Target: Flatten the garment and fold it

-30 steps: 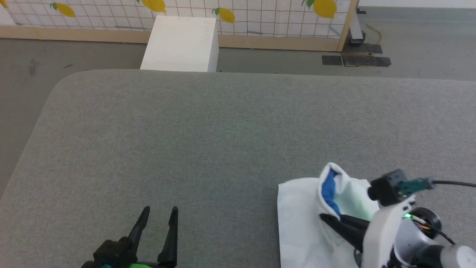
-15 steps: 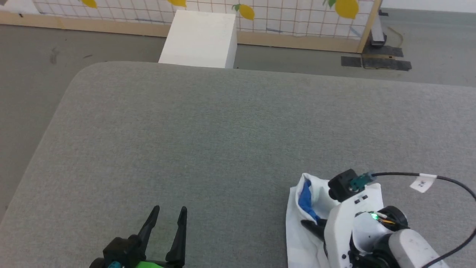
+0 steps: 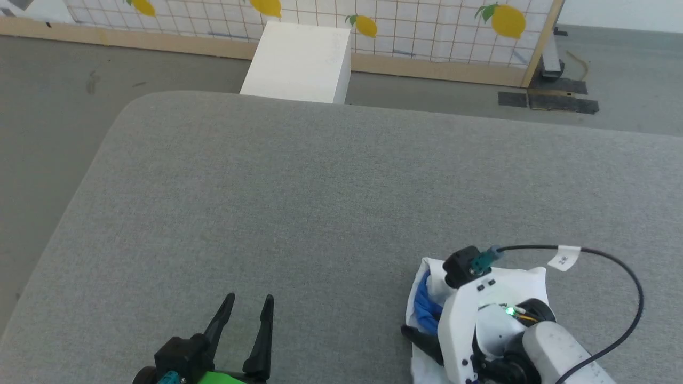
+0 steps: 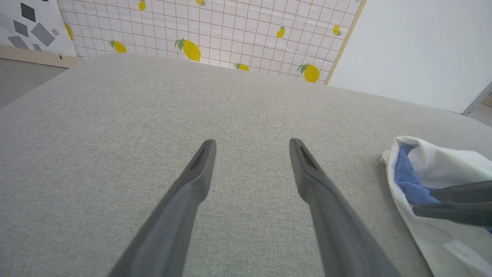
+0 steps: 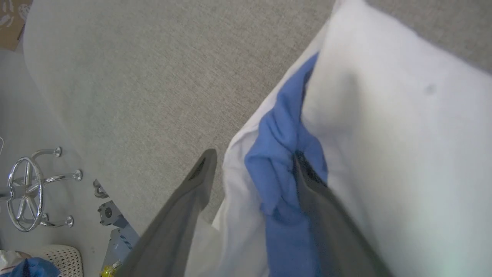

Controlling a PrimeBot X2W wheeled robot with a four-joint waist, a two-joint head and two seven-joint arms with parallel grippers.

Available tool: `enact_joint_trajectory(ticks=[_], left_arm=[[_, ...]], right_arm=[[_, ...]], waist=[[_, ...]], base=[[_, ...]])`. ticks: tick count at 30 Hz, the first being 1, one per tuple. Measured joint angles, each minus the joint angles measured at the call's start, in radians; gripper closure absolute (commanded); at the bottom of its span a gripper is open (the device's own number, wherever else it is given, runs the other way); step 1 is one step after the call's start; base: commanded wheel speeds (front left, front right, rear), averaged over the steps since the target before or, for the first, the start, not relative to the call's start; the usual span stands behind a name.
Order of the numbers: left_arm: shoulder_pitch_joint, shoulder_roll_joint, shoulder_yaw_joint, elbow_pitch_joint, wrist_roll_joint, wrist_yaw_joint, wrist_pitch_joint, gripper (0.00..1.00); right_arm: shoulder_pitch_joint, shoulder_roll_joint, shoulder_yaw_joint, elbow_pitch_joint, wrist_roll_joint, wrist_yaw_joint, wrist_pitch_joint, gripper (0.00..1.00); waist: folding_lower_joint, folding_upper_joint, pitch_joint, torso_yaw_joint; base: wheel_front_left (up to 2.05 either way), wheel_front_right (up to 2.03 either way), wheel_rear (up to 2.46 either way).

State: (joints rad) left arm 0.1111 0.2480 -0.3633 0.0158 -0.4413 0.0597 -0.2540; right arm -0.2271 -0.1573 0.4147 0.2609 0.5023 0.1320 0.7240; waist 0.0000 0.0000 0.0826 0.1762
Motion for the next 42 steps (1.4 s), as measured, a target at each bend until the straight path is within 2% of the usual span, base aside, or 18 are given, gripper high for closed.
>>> enact_joint_trajectory(ticks=[5, 9, 13, 18, 22, 27, 42], left_arm=[[0.003, 0.001, 0.004, -0.011, 0.003, -0.001, 0.0, 0.0], [0.012, 0.005, 0.005, -0.023, 0.021, -0.002, -0.002, 0.0], [0.015, 0.012, 0.013, -0.045, 0.04, -0.001, -0.003, 0.0], [0.025, 0.007, 0.027, -0.067, 0.055, 0.002, -0.003, 0.0], [0.039, -0.001, 0.03, -0.067, 0.055, -0.005, -0.003, 0.0], [0.042, -0.003, 0.033, -0.064, 0.059, -0.015, -0.003, 0.0], [0.014, -0.005, 0.03, -0.045, 0.084, -0.033, -0.003, 0.0]], right_arm=[[0.005, -0.02, -0.048, -0.137, 0.1, 0.0, 0.023, 0.0], [0.055, -0.038, -0.159, -0.295, 0.15, 0.0, 0.039, 0.0], [0.136, -0.057, -0.312, -0.423, 0.125, 0.0, 0.033, 0.0], [0.268, -0.042, -0.474, -0.488, 0.081, 0.0, 0.049, 0.0], [0.351, -0.016, -0.528, -0.493, 0.053, 0.0, 0.081, 0.0], [0.371, 0.017, -0.538, -0.46, 0.034, 0.0, 0.094, 0.0], [0.255, 0.017, -0.522, -0.195, 0.017, 0.0, 0.096, 0.0]], waist=[[0.0, 0.0, -0.022, -0.019], [0.0, 0.0, -0.037, -0.043], [0.0, 0.0, -0.044, -0.071], [0.0, 0.0, -0.044, -0.102], [0.0, 0.0, -0.035, -0.116], [0.0, 0.0, -0.02, -0.116], [0.0, 0.0, 0.034, -0.035]], base=[[0.0, 0.0, 0.0], [0.0, 0.0, 0.0], [0.0, 0.0, 0.0], [0.0, 0.0, 0.0], [0.0, 0.0, 0.0], [0.0, 0.0, 0.0], [0.0, 0.0, 0.0]])
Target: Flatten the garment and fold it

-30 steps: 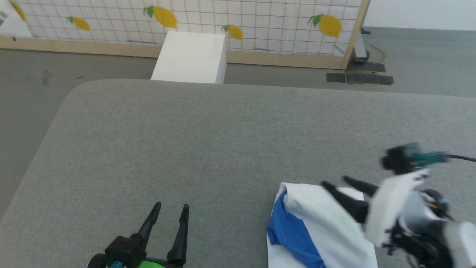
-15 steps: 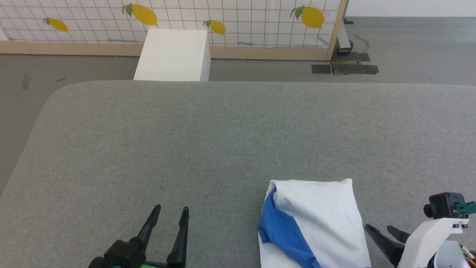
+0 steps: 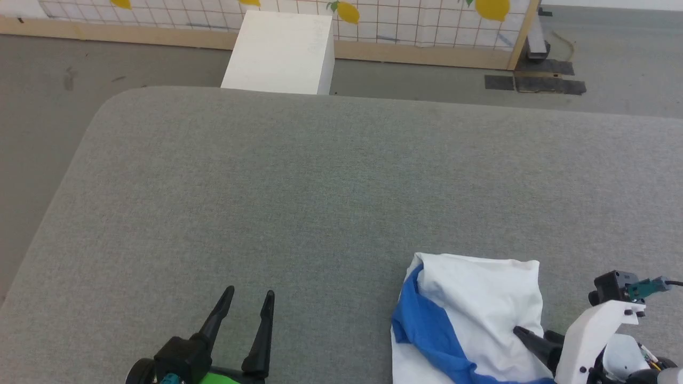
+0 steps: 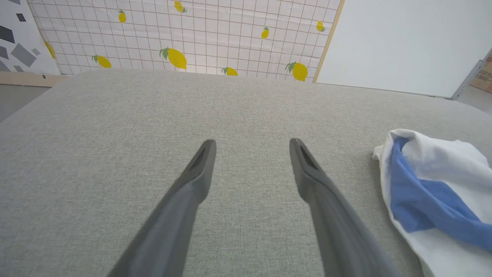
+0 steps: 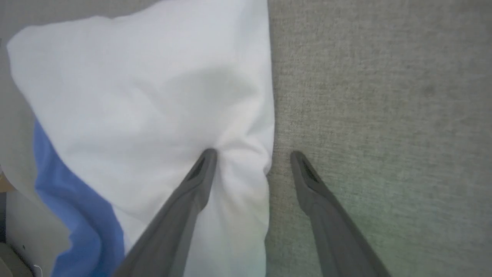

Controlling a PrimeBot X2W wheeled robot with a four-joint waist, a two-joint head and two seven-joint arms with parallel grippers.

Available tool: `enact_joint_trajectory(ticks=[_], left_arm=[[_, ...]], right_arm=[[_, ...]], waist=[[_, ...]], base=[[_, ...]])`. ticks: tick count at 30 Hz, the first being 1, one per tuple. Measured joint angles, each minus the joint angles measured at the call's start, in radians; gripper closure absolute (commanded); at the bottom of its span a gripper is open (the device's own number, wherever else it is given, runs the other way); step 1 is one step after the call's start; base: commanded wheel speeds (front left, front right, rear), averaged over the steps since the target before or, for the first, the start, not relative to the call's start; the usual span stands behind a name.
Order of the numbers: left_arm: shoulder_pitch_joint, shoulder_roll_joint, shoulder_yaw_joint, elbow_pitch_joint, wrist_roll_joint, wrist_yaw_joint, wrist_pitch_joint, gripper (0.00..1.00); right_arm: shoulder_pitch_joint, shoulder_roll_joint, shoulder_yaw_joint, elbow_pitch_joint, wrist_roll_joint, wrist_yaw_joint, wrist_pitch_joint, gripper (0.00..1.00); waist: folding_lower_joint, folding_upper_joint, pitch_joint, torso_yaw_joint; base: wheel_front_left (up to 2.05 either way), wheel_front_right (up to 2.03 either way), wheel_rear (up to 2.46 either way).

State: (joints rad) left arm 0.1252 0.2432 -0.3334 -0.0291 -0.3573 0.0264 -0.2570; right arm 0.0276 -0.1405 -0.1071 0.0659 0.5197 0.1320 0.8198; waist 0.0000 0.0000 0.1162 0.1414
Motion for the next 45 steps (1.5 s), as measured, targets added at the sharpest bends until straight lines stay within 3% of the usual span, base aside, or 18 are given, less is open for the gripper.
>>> enact_joint_trajectory(ticks=[2, 5, 26, 32, 45], left_arm=[[-0.003, 0.0, 0.0, 0.001, 0.0, 0.0, 0.0, 0.0], [-0.006, 0.0, 0.0, 0.002, 0.0, 0.0, 0.0, 0.0], [-0.015, -0.001, -0.005, -0.019, 0.013, 0.002, 0.0, 0.0], [-0.031, -0.002, -0.016, -0.034, 0.015, 0.001, 0.0, 0.0], [-0.046, 0.004, -0.027, -0.038, 0.016, 0.002, 0.006, 0.0]], right_arm=[[-0.014, -0.004, 0.007, 0.019, 0.007, 0.0, 0.018, 0.0], [-0.031, -0.021, 0.025, 0.025, 0.019, 0.0, 0.042, 1.0], [-0.055, -0.098, 0.152, -0.038, 0.032, 0.0, -0.105, 1.0], [-0.108, -0.173, 0.222, -0.047, 0.025, 0.0, -0.152, 1.0], [-0.243, -0.332, 0.29, -0.022, 0.038, 0.0, -0.132, 1.0]], waist=[[0.0, 0.0, 0.006, 0.007], [0.0, 0.0, 0.015, 0.014], [0.0, 0.0, 0.003, -0.054], [0.0, 0.0, -0.002, -0.111], [0.0, 0.0, -0.001, -0.227]], base=[[0.0, 0.0, 0.0], [0.0, 0.0, 0.0], [0.0, 0.0, 0.0], [0.0, 0.0, 0.0], [0.0, 0.0, 0.0]])
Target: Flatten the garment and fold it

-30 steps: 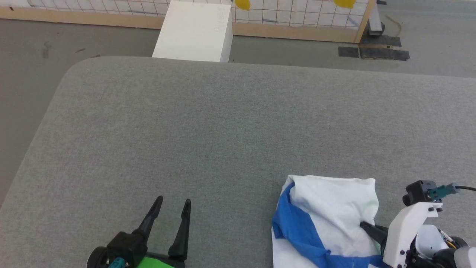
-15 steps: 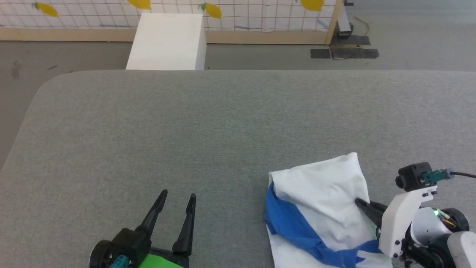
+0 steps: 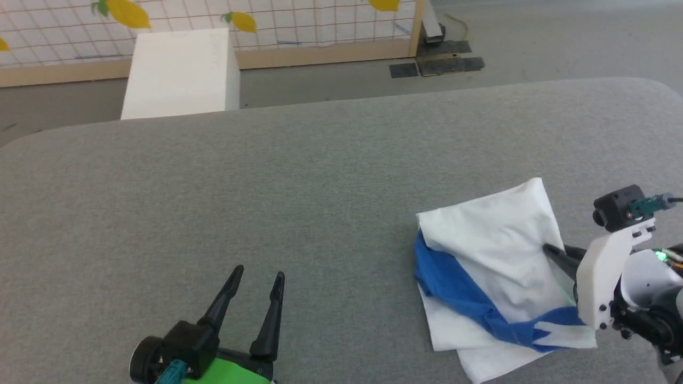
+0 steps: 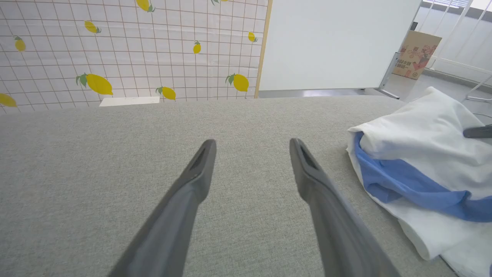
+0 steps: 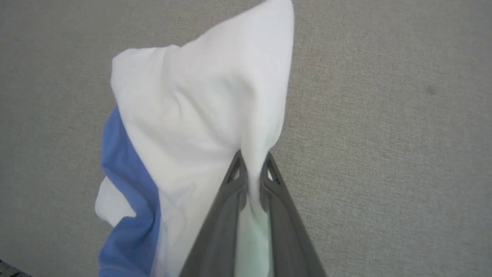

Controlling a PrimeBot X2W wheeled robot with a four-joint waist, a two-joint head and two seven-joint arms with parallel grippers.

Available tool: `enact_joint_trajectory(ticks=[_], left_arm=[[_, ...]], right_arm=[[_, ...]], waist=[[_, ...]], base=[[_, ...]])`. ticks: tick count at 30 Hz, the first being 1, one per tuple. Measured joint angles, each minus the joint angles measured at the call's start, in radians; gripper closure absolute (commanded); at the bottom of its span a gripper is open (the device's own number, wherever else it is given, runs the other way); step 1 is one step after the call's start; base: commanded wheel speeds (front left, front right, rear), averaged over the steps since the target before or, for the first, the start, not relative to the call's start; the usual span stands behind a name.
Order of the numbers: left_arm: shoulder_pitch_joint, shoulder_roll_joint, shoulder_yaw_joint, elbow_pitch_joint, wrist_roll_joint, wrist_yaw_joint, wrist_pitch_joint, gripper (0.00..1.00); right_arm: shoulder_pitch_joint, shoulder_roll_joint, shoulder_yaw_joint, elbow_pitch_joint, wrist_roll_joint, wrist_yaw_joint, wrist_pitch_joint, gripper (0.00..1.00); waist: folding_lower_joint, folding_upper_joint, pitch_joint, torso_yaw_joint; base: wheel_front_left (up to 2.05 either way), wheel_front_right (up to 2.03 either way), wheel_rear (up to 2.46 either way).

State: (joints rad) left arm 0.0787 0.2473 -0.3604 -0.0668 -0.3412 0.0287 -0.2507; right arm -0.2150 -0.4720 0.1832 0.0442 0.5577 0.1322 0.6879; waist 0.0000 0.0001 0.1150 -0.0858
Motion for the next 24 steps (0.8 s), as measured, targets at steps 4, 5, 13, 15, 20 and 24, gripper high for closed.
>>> enact_joint_trajectory(ticks=[4, 5, 13, 15, 20, 24], left_arm=[[-0.013, 0.006, 0.002, -0.01, 0.006, 0.003, 0.004, 0.0], [-0.018, 0.007, 0.004, -0.013, 0.006, 0.004, 0.004, 0.0], [-0.06, 0.03, 0.014, -0.043, 0.016, 0.012, 0.021, 0.0], [-0.073, 0.039, 0.02, -0.055, 0.018, 0.016, 0.023, 0.0], [-0.101, 0.057, 0.029, -0.086, 0.044, 0.025, 0.043, 0.0], [-0.121, 0.081, 0.042, -0.126, 0.061, 0.035, 0.066, 0.0]], right_arm=[[-0.046, -0.057, 0.024, 0.001, 0.011, 0.0, 0.011, 1.0], [-0.06, -0.069, 0.03, 0.0, 0.016, 0.0, 0.012, 1.0], [-0.189, -0.17, 0.099, -0.005, 0.024, 0.0, -0.004, 1.0], [-0.223, -0.194, 0.111, 0.0, 0.025, 0.0, -0.012, 1.0], [-0.282, -0.241, 0.119, 0.021, 0.025, 0.0, -0.033, 1.0], [-0.314, -0.268, 0.106, 0.048, 0.026, 0.0, -0.056, 1.0]], waist=[[0.0, 0.0, 0.012, -0.034], [0.0, 0.0, 0.017, -0.043], [0.0, 0.0, 0.084, -0.096], [0.0001, 0.0, 0.108, -0.109], [0.0001, 0.0, 0.162, -0.139], [0.0001, 0.0, 0.206, -0.16]], base=[[0.0, 0.0, 0.0], [0.0, 0.0, 0.0], [0.0, 0.0, 0.0], [0.0, 0.0, 0.0], [0.0, 0.0, 0.0], [0.0, 0.0, 0.0]])
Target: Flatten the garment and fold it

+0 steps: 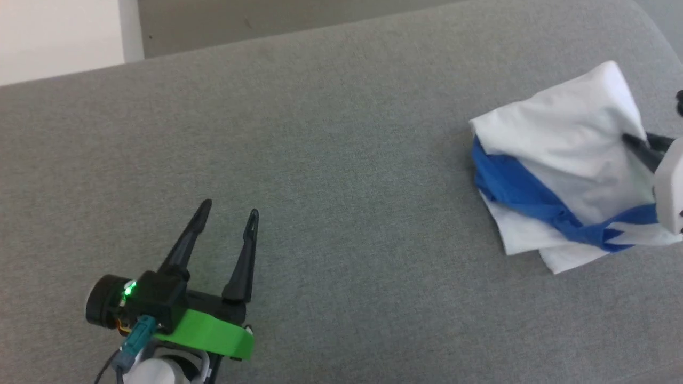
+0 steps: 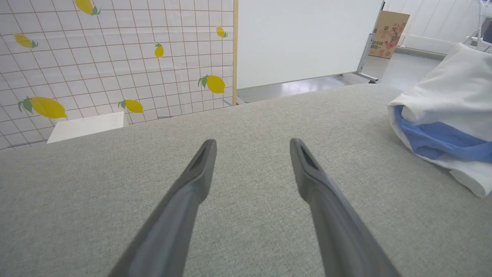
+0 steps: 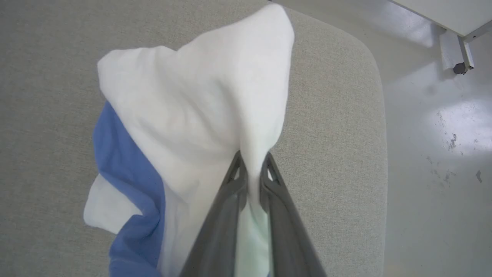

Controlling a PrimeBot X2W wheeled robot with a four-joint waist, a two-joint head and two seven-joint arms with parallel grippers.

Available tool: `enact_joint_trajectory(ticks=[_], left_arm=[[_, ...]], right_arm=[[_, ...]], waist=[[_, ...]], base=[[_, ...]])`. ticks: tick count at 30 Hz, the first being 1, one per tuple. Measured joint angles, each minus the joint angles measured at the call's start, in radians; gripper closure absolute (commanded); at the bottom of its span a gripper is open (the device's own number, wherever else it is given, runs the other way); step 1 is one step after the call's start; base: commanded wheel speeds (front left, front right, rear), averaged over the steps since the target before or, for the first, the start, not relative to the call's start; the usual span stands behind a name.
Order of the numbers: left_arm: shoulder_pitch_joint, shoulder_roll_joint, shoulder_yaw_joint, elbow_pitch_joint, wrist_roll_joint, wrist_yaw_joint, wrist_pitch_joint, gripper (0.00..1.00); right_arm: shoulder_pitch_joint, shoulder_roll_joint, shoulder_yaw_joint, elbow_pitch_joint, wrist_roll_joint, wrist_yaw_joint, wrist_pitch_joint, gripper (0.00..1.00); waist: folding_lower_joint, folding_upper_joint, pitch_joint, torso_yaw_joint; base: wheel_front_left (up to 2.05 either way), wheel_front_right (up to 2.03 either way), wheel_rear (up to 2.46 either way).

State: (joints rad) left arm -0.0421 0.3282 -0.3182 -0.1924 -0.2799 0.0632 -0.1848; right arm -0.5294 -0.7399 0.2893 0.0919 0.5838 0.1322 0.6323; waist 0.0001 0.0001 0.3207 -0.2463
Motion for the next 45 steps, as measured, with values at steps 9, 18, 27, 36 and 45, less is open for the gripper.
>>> enact_joint_trajectory(ticks=[9, 18, 27, 36, 45], left_arm=[[-0.034, 0.052, 0.012, -0.087, 0.024, 0.01, 0.072, 0.0], [-0.076, 0.095, 0.016, -0.162, 0.063, 0.01, 0.137, 0.0], [-0.106, 0.127, 0.019, -0.213, 0.078, 0.01, 0.185, 0.0], [-0.134, 0.149, 0.021, -0.25, 0.097, 0.01, 0.211, 0.0], [-0.14, 0.153, 0.022, -0.262, 0.109, 0.023, 0.219, 0.0]], right_arm=[[-0.079, -0.046, -0.02, 0.067, -0.016, 0.0, -0.068, 1.0], [-0.147, -0.093, -0.025, 0.167, -0.057, 0.0, -0.15, 1.0], [-0.229, -0.126, -0.005, 0.301, -0.094, 0.0, -0.249, 1.0], [-0.295, -0.146, 0.03, 0.459, -0.146, 0.0, -0.364, 1.0], [-0.354, -0.126, 0.037, 0.617, -0.215, 0.0, -0.458, 0.0]], waist=[[0.0, 0.0, 0.095, -0.044], [0.0001, 0.0, 0.19, -0.066], [0.0001, 0.0, 0.277, -0.069], [0.0, 0.0, 0.32, -0.052], [0.0, 0.0, 0.323, -0.03]], base=[[0.0, 0.0, 0.0], [0.0, 0.0, 0.0], [0.0, 0.0, 0.0], [0.0, 0.0, 0.0], [0.0, 0.0, 0.0]])
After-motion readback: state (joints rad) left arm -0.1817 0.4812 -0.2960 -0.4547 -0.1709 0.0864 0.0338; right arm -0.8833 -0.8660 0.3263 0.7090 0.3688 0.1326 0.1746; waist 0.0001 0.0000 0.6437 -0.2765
